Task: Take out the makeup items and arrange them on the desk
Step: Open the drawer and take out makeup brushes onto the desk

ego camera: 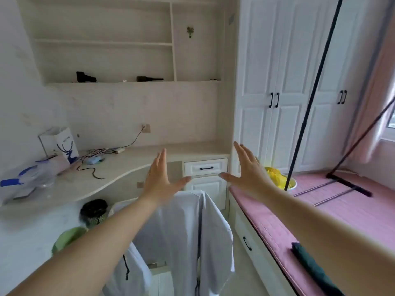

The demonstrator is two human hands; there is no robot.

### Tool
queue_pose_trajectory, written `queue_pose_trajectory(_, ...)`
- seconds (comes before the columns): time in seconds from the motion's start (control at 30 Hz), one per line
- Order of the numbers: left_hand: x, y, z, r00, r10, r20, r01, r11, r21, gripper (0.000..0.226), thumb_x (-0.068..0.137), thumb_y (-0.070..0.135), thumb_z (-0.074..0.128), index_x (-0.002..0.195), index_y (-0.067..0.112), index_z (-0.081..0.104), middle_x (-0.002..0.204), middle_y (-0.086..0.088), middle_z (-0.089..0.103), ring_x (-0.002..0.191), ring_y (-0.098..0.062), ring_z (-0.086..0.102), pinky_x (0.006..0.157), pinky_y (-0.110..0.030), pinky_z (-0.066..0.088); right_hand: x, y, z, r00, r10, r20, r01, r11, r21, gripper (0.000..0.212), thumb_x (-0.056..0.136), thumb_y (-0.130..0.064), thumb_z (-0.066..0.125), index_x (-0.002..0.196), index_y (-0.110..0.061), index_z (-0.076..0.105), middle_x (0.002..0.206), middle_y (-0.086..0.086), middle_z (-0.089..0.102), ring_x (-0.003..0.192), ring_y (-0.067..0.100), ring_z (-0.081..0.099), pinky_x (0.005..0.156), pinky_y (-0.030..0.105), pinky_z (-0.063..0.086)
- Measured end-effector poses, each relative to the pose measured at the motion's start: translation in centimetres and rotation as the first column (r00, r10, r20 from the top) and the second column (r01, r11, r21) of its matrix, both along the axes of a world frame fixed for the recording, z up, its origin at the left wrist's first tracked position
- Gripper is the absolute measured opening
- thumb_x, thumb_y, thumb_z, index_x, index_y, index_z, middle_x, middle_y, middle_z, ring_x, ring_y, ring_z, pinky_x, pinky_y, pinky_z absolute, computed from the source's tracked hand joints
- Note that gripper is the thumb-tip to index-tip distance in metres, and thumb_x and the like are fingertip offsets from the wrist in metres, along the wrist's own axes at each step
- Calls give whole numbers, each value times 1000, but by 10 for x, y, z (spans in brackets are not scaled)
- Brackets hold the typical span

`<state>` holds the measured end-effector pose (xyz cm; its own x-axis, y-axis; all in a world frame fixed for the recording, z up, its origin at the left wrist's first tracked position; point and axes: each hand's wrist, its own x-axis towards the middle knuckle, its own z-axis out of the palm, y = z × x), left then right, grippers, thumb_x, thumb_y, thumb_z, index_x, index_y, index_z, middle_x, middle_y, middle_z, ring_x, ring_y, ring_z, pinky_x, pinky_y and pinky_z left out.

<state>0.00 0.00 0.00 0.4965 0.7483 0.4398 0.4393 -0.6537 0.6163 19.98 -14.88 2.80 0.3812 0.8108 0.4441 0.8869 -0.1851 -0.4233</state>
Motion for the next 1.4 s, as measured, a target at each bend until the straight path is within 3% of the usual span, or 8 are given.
queue_pose_trajectory(0.2, 59, 14, -55, 991, -84, -102, 74, 992, -100, 107, 77, 51, 68, 151, 19, -2, 160, -2, 0, 147, -19, 2, 119, -37, 9, 38, 0, -62, 991, -95, -90, 82, 987, -139, 97, 77, -57, 63, 151, -29, 5, 160, -2, 7, 146, 20, 12, 116, 40, 18)
queue_pose_trajectory(0.47, 180, 76, -98, 964, -125, -236, 115, 992, -55, 108, 76, 55, 66, 151, 17, -1, 160, -5, 1, 148, -20, 2, 119, -43, 10, 152, 55, -115, 992, -72, -102, 49, 976, -213, 90, 82, -49, 64, 150, -22, 12, 159, -5, 8, 146, 16, 6, 116, 33, 12)
queue_pose_trajectory(0.87, 348, 210, -147, 927, 57, -370, -148, 963, -223, 100, 81, 55, 61, 151, 21, -1, 160, -5, 0, 147, -21, 4, 118, -47, 10, 372, 209, -145, 992, 59, -110, -97, 919, -383, 93, 79, -51, 65, 150, -20, 13, 159, 3, 12, 147, 20, 7, 117, 36, 12)
queue_pose_trajectory(1.23, 411, 372, -203, 895, 211, -394, -345, 887, -308, 98, 81, 59, 58, 151, 21, 1, 160, -3, 5, 147, -21, 10, 117, -48, 15, 460, 397, -195, 979, 198, -43, -191, 833, -519, 89, 81, -58, 58, 150, -31, 9, 160, -1, 5, 146, 23, 9, 118, 39, 13)
queue_pose_trajectory(1.4, 438, 461, -218, 845, 223, -486, -397, 871, -289, 100, 78, 66, 53, 151, 24, 0, 160, -5, 7, 147, -24, 13, 116, -49, 17, 486, 480, -212, 971, 235, -42, -210, 757, -619, 88, 83, -58, 56, 150, -31, 5, 160, -1, 3, 146, 22, 8, 118, 38, 12)
